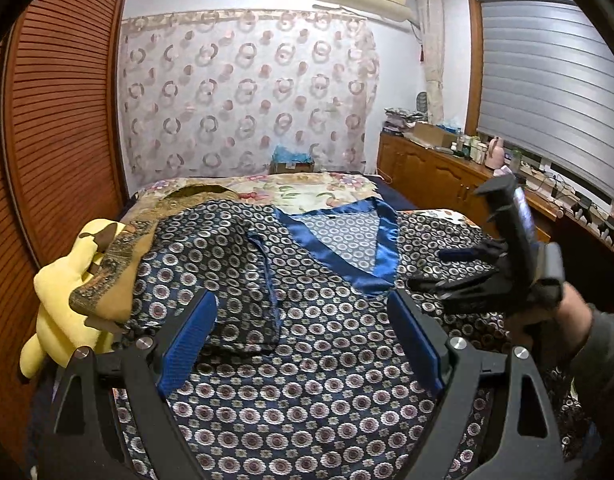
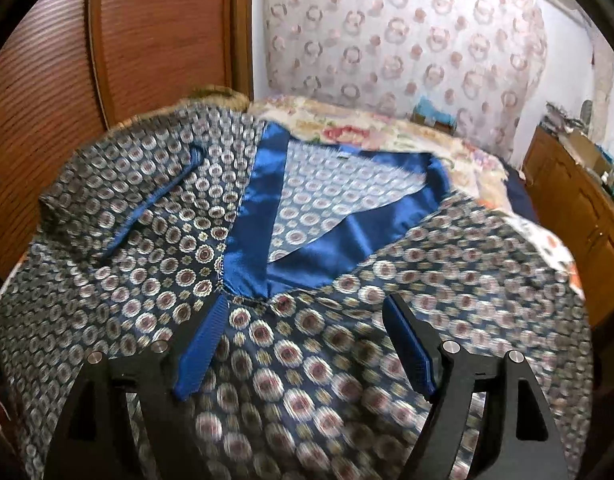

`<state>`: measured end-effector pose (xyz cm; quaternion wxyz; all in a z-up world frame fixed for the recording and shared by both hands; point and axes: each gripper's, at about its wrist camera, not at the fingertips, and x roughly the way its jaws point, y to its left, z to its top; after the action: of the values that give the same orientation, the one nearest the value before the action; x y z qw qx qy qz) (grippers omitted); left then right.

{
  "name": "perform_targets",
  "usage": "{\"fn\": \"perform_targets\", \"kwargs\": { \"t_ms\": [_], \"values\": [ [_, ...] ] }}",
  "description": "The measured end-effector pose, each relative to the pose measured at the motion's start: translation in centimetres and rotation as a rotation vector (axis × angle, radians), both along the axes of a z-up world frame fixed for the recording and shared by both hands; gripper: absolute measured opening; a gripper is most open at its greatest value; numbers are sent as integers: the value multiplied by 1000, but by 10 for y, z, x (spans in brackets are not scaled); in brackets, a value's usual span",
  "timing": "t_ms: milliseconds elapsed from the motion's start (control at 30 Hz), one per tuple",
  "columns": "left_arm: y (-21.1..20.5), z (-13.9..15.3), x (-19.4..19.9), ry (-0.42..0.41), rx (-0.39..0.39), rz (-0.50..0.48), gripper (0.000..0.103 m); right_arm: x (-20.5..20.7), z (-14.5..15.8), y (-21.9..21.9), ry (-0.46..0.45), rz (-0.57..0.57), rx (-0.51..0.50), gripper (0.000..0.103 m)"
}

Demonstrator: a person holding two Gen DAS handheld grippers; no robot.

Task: Fold small clothes
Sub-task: 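Grasp the shirt's opposite side edge with the right gripper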

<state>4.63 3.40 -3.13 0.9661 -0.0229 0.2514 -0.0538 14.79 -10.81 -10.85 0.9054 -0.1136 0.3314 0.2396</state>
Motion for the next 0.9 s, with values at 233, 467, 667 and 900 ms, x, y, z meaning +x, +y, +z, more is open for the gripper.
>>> {"fn": "perform_targets", "kwargs": {
  "t_ms": [233,467,667,900],
  "values": [
    [-15,0,-1,-2,-4,-28,88,-36,25,-58,-74,-60,5,81],
    [-31,-7,-1,14,-7,-65,88,-63,28,-145,-91,-189,-2,81],
    [-42,-12,2,36,-16,-97,88,-63,12,-230,-24,-344,31,79],
    [-56,-21,6,70,-15,-139,88,-55,-23,-282,108,-428,58,66]
  ]
}}
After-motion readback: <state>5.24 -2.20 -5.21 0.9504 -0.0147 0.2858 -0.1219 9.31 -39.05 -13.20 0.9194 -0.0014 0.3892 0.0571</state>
